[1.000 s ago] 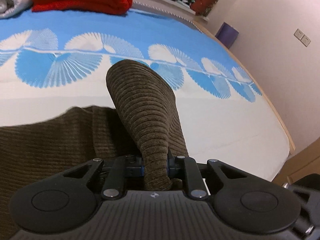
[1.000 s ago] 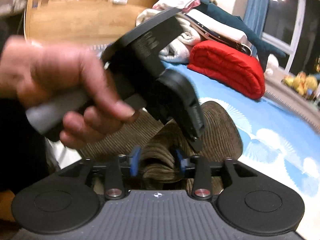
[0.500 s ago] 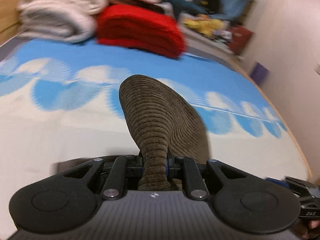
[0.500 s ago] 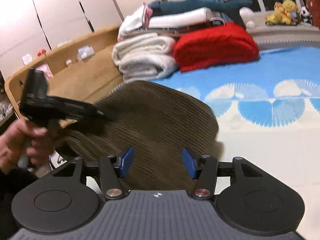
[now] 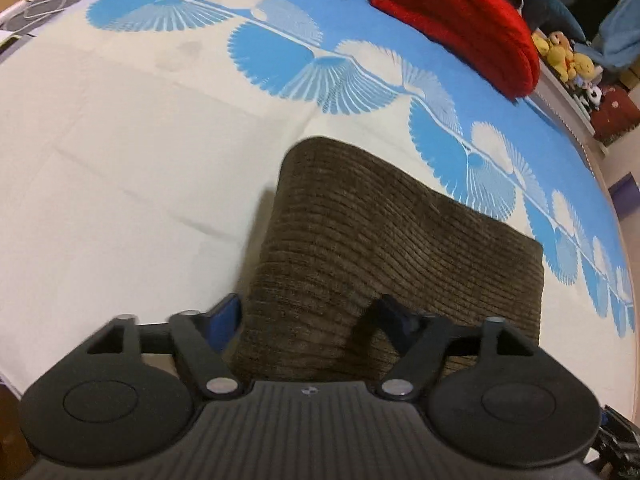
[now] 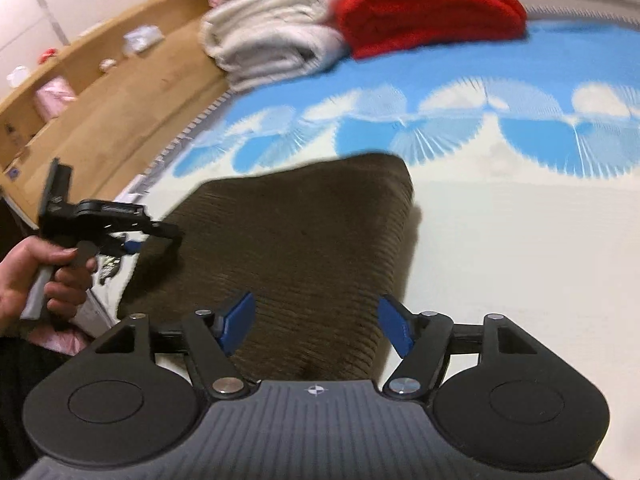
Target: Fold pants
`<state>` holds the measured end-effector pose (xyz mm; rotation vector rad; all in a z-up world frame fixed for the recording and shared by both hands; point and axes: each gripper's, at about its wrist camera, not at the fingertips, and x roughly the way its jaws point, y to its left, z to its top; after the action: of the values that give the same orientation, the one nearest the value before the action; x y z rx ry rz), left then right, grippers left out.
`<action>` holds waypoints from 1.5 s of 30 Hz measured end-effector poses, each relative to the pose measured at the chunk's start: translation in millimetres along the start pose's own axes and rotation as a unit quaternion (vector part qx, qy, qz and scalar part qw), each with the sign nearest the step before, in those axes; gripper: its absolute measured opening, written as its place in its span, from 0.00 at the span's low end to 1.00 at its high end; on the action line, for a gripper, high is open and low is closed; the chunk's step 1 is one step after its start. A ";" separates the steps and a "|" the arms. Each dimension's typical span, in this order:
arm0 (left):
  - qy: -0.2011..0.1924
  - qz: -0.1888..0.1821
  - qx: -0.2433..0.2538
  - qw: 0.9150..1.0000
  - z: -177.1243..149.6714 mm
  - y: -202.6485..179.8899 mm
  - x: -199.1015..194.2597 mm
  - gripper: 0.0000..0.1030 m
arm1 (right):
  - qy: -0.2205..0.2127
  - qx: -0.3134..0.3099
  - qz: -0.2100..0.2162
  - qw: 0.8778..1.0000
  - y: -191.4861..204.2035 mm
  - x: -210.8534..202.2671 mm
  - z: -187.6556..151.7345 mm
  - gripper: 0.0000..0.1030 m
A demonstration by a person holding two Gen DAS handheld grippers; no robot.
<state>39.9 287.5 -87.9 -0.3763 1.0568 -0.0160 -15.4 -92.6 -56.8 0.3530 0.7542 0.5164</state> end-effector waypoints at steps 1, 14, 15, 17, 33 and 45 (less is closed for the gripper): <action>0.002 -0.001 0.006 1.000 -1.0 -0.7 2.0 0.83 | 0.005 0.010 -0.005 1.000 -2.6 6.8 0.2 0.71; 0.052 -0.015 0.031 0.998 -3.7 -13.4 58.2 0.92 | 0.078 0.110 -0.018 0.991 -25.4 97.4 -3.9 0.76; 0.055 -0.014 0.031 0.998 -3.1 -13.8 61.6 0.93 | 0.082 0.116 -0.017 0.990 -26.6 102.3 -4.0 0.76; 0.062 -0.013 0.033 0.997 -1.3 -14.9 67.5 0.93 | 0.090 0.126 -0.011 0.988 -28.1 111.7 -4.5 0.76; 0.017 -0.027 0.097 0.995 10.0 -96.0 19.9 0.38 | -0.004 0.065 0.034 0.997 5.8 57.8 38.2 0.19; 0.025 -0.153 0.076 0.985 5.9 -239.1 46.9 0.47 | -0.011 0.065 -0.017 0.998 -95.3 -75.3 114.0 0.20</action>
<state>108.0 56.4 -51.0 -0.3984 1.0312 -0.3804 50.8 -226.6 17.0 0.4662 0.7732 0.4315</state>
